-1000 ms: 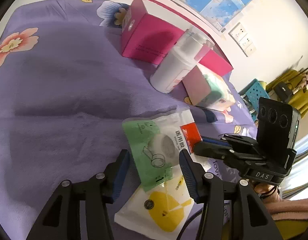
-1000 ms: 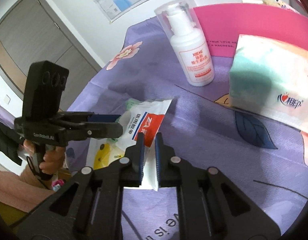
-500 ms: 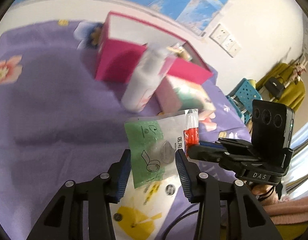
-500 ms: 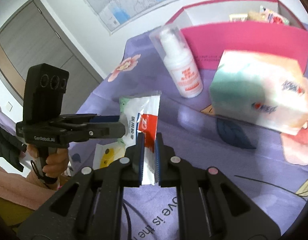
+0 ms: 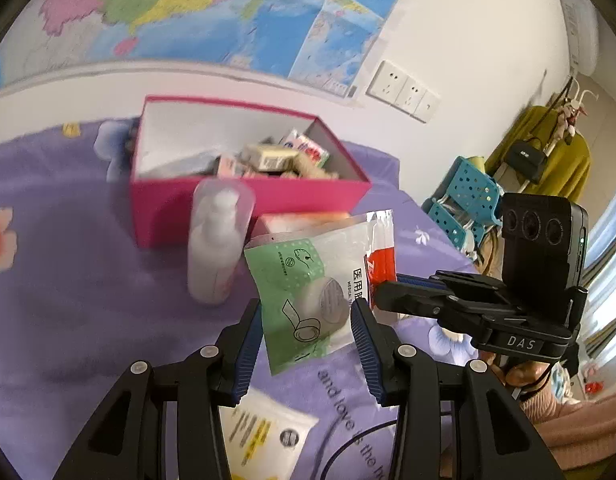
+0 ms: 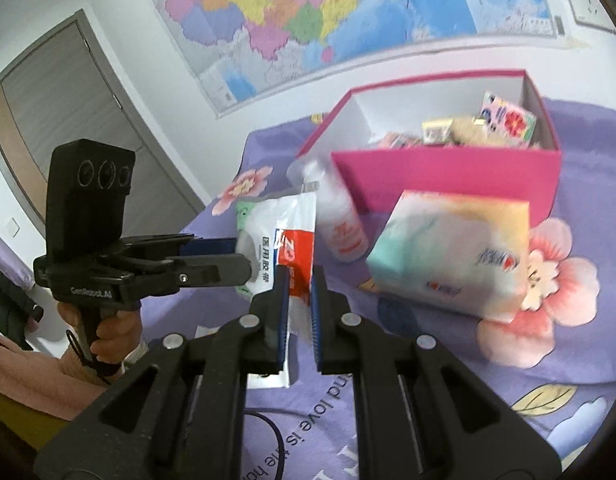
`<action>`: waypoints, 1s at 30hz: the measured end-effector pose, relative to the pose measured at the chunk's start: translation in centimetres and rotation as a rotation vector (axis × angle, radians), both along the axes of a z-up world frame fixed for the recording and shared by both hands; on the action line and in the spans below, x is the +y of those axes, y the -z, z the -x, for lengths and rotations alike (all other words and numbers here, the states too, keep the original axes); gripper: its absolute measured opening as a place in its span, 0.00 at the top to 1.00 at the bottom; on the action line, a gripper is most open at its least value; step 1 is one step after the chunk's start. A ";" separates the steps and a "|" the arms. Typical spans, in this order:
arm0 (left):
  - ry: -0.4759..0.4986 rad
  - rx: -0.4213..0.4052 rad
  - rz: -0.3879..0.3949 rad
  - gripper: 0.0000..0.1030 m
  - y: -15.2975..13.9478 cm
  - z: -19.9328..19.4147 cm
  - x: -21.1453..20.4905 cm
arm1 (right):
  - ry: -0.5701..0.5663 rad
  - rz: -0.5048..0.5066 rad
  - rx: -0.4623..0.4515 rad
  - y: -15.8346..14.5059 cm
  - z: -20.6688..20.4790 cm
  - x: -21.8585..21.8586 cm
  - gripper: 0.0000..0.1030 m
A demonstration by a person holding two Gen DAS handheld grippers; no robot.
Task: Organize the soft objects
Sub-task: 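Lift the white red-labelled packet toward the pink box with the right tool, then lower the packet into the pink box and open the right tool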
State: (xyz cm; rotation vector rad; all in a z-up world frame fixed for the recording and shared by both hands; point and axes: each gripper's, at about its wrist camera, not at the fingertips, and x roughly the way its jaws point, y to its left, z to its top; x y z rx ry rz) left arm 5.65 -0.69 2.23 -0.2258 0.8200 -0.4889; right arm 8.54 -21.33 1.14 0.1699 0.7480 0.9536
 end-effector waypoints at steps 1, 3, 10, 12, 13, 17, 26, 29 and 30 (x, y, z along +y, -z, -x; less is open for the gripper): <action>0.005 -0.009 -0.006 0.57 -0.4 -0.3 -0.2 | 0.006 -0.002 -0.010 -0.3 -0.1 -0.3 0.89; 0.009 -0.024 -0.018 0.57 -1.0 -0.8 -0.7 | 0.018 -0.007 -0.029 -1.0 -0.4 -0.8 0.89; -0.003 -0.085 -0.060 0.57 -4.0 -3.2 -1.0 | 0.033 -0.035 -0.075 -3.6 -2.9 -0.6 0.89; -0.013 -0.093 -0.065 0.57 -4.7 -4.1 -0.9 | 0.035 -0.048 -0.077 -4.0 -3.8 -0.3 0.89; -0.019 -0.096 -0.068 0.57 -5.0 -4.7 -0.7 | 0.037 -0.053 -0.077 -4.2 -4.3 -0.2 0.89; -0.035 -0.095 -0.071 0.57 -5.7 -6.4 -0.3 | 0.048 -0.065 -0.079 -4.9 -6.5 0.5 0.89; -0.082 -0.051 -0.051 0.57 -5.3 -10.6 1.6 | 0.060 -0.071 -0.038 -5.0 -11.3 2.4 0.88; -0.099 -0.040 -0.055 0.57 -4.9 -11.7 2.1 | 0.065 -0.076 -0.013 -4.6 -12.7 3.1 0.88; -0.110 -0.034 -0.060 0.57 -4.7 -12.1 2.4 | 0.071 -0.070 -0.010 -4.4 -13.2 3.4 0.88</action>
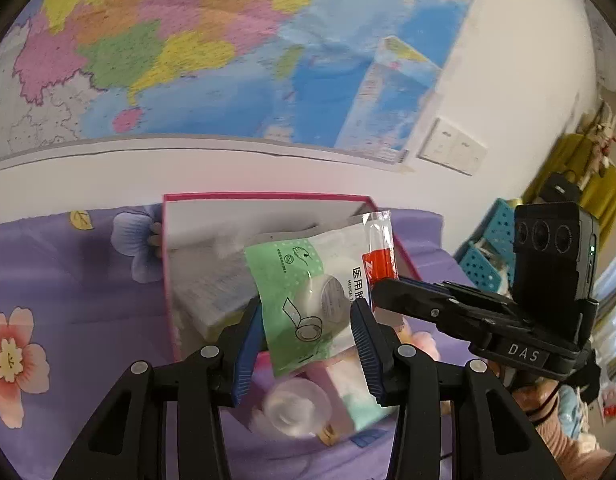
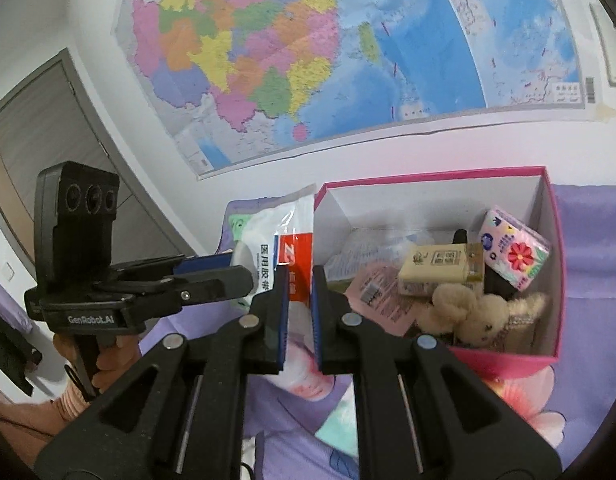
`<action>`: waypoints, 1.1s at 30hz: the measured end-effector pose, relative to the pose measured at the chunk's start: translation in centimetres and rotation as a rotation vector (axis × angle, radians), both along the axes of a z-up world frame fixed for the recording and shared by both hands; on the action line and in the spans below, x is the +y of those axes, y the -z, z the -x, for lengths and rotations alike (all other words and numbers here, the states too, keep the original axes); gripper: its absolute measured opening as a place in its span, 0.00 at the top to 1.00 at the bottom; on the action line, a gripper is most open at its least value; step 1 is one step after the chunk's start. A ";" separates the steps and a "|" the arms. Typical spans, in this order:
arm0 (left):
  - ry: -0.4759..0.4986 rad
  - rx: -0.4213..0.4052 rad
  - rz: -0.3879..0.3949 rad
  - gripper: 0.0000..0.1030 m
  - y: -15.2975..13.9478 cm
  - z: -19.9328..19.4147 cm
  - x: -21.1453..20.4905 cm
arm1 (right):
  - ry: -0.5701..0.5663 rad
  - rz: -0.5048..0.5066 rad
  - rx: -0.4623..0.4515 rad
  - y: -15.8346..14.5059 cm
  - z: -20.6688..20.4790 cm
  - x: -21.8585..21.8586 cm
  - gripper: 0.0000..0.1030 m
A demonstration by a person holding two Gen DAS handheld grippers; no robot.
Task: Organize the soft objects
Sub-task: 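Lower the packet into the pink box and open the right tool, then move the right tool to the white wet-wipes pack with yellow print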
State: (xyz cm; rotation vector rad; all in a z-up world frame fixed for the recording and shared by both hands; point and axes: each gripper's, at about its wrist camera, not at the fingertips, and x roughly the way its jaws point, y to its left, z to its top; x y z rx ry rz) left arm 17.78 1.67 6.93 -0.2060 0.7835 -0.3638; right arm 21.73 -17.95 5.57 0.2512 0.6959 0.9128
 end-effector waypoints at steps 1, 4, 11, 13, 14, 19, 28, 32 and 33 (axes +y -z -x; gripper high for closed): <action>-0.004 0.004 -0.005 0.57 0.2 -0.3 0.1 | 0.003 0.004 0.006 0.2 -0.4 0.3 0.88; -0.043 0.025 -0.023 0.57 1.0 -1.5 0.7 | 0.012 0.016 0.031 1.0 -1.7 1.3 0.88; -0.120 0.093 -0.035 0.57 3.2 -4.3 2.5 | 0.056 0.072 0.082 2.9 -4.6 3.5 0.84; -0.154 0.092 -0.042 0.57 3.4 -4.5 3.0 | 0.073 0.097 0.095 3.5 -5.1 3.9 0.77; -0.164 0.090 -0.039 0.57 3.4 -4.4 3.2 | 0.088 0.113 0.092 3.7 -5.1 4.0 0.76; -0.187 0.043 -0.066 0.57 3.0 -2.9 3.2 | 0.095 0.105 0.071 3.5 -4.3 3.0 0.72; -0.166 -0.039 -0.052 0.53 1.9 3.0 3.7 | 0.048 0.049 0.020 1.9 0.7 -1.0 0.68; -0.145 -0.043 -0.053 0.50 2.3 6.1 3.6 | -0.016 0.050 0.013 2.2 3.8 -1.8 0.65; -0.144 -0.040 -0.052 0.49 2.7 7.0 3.6 | -0.031 0.055 0.012 2.4 4.5 -2.0 0.64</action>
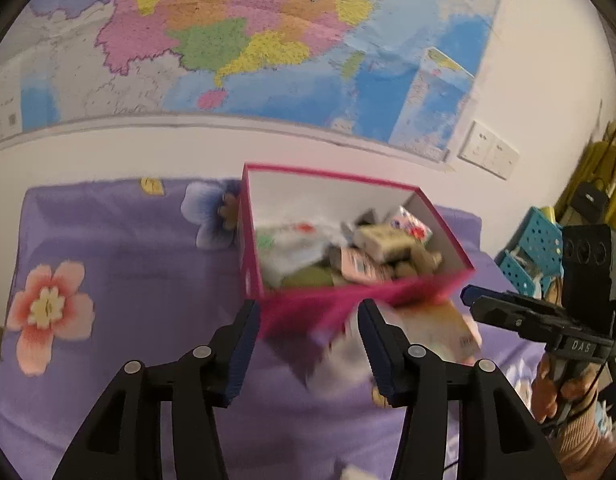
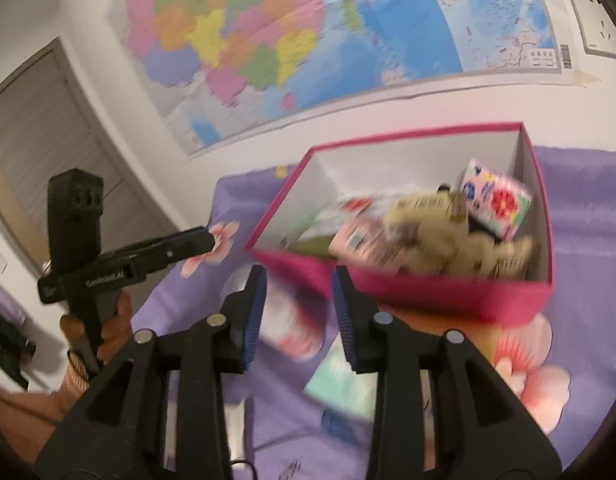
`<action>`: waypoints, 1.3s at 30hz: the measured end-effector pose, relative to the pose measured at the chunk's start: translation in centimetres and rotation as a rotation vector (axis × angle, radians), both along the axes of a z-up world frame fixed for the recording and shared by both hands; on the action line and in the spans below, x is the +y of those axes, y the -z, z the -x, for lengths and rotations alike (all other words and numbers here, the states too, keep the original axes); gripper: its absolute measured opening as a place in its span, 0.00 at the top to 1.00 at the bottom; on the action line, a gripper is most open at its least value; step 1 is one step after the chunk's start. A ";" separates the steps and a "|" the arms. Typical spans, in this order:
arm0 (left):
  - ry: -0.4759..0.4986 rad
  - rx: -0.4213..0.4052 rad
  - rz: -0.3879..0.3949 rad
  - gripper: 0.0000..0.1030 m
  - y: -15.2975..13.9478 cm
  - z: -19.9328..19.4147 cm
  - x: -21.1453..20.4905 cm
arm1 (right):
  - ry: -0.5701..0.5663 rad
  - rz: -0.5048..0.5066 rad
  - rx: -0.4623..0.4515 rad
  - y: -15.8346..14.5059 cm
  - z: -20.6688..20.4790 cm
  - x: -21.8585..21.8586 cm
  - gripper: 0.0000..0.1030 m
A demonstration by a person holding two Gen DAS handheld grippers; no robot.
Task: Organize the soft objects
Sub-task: 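Move the right tool to the white wet-wipes pack with yellow print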
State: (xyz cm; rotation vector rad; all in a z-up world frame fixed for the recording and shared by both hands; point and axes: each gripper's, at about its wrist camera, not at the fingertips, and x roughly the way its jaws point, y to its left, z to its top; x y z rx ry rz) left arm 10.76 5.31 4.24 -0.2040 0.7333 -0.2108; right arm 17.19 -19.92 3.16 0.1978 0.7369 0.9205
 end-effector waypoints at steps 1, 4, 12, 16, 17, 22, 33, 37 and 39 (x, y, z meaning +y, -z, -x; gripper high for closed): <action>0.004 0.007 0.003 0.48 0.4 0.8 0.0 | -0.015 0.005 0.003 0.3 0.8 -0.1 0.64; 0.002 0.040 0.004 0.48 1.7 2.8 0.1 | -0.049 0.013 0.024 1.4 2.4 -0.3 0.64; -0.009 0.160 0.044 0.48 6.1 7.7 -0.1 | -0.120 0.076 0.094 5.1 6.0 0.5 0.64; -0.022 0.197 0.054 0.48 7.6 9.9 0.1 | -0.177 0.103 0.138 6.8 7.3 1.4 0.64; -0.026 0.201 0.052 0.48 7.7 10.4 0.2 | -0.188 0.106 0.147 7.1 7.5 1.6 0.64; -0.017 0.222 0.062 0.48 7.9 12.9 0.5 | -0.225 0.115 0.182 8.6 8.3 2.4 0.56; -0.006 0.306 0.118 0.47 9.2 16.2 0.9 | -0.273 0.151 0.169 9.9 9.0 5.7 0.55; 0.011 0.330 0.136 0.47 9.4 16.9 0.7 | -0.282 0.169 0.155 10.2 8.9 6.8 0.55; 0.031 0.344 0.148 0.47 9.8 17.0 0.3 | -0.280 0.176 0.159 10.5 8.7 7.4 0.55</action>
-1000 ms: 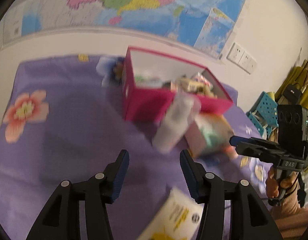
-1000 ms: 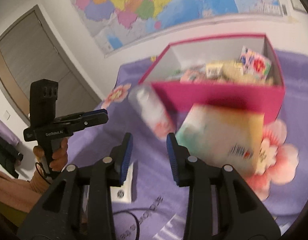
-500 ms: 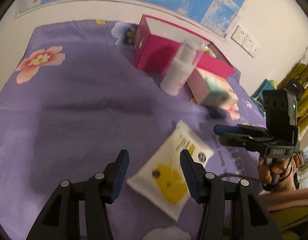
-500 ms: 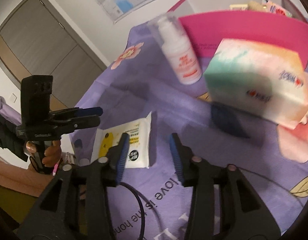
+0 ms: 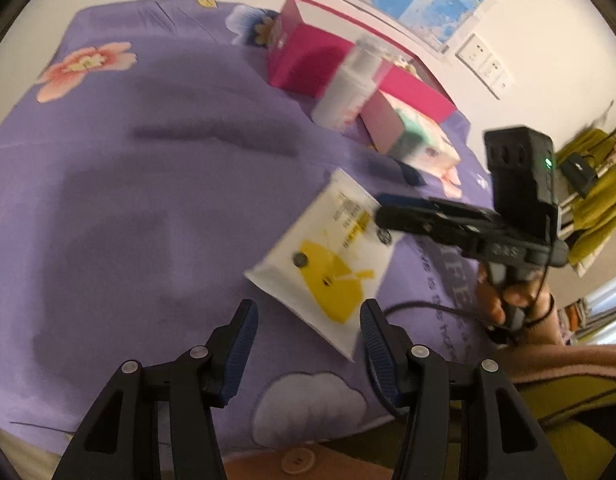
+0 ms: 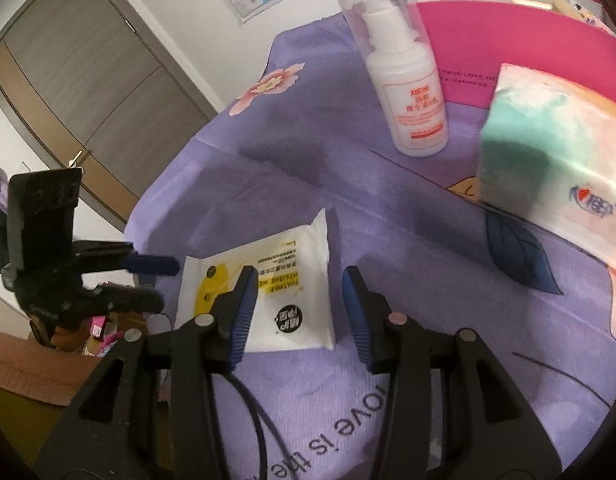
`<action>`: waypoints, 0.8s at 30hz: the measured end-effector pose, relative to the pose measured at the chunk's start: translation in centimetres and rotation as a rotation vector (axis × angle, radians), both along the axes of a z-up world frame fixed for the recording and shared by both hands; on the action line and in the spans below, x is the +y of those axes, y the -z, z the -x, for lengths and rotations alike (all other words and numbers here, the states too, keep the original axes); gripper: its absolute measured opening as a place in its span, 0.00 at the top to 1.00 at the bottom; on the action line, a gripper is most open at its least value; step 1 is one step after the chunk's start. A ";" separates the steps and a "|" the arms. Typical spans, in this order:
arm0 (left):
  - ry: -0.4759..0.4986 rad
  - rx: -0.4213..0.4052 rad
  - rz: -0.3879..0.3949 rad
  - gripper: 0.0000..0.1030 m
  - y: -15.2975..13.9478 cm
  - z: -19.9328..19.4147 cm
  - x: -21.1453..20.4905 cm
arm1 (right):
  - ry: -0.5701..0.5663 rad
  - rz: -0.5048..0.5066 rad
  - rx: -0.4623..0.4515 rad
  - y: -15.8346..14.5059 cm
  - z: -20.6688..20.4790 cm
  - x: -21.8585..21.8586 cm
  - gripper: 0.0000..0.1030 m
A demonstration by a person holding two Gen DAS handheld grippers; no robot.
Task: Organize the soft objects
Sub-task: 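Move the right tool to the white wet-wipes pack with yellow print, then grasp the wet-wipes pack by its edge with the right tool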
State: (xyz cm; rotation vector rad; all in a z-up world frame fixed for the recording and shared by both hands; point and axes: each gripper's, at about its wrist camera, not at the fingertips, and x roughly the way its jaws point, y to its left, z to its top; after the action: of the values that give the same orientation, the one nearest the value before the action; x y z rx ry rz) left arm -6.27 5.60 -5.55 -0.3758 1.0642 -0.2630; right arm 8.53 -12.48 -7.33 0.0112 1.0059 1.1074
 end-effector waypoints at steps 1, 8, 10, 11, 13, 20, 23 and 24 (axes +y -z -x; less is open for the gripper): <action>0.008 0.004 -0.008 0.47 0.2 0.0 -0.3 | 0.001 0.004 0.003 0.1 0.0 0.0 0.58; 0.044 0.015 -0.008 0.63 0.9 -1.1 -1.1 | 0.017 -0.006 0.031 0.6 0.1 -1.2 0.84; 0.047 0.018 0.004 0.66 1.0 -1.7 -1.1 | 0.032 -0.013 0.028 0.4 0.2 -1.7 0.85; 0.053 0.017 0.016 0.66 1.0 -2.1 -1.2 | 0.042 -0.016 0.027 0.4 0.3 -2.1 0.85; 0.065 0.013 0.016 0.66 1.1 -2.6 -1.6 | 0.068 -0.034 0.031 0.1 0.3 -3.1 0.85; 0.137 -0.023 0.028 0.66 0.5 -5.1 -4.2 | 0.179 -0.077 0.008 -1.6 0.9 -7.8 0.85; 0.171 -0.048 0.023 0.66 -0.2 -6.2 -5.2 | 0.224 -0.088 0.003 -2.1 0.9 -9.3 0.85; 0.187 -0.060 0.022 0.66 -0.6 -6.6 -5.6 | 0.239 -0.093 0.003 -2.2 0.8 -9.9 0.85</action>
State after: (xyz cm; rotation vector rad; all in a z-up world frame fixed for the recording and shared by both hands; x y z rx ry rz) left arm 0.32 0.03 -4.97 -0.2862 1.0388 -0.4499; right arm 7.75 -22.33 -5.08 0.2036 0.9281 0.9337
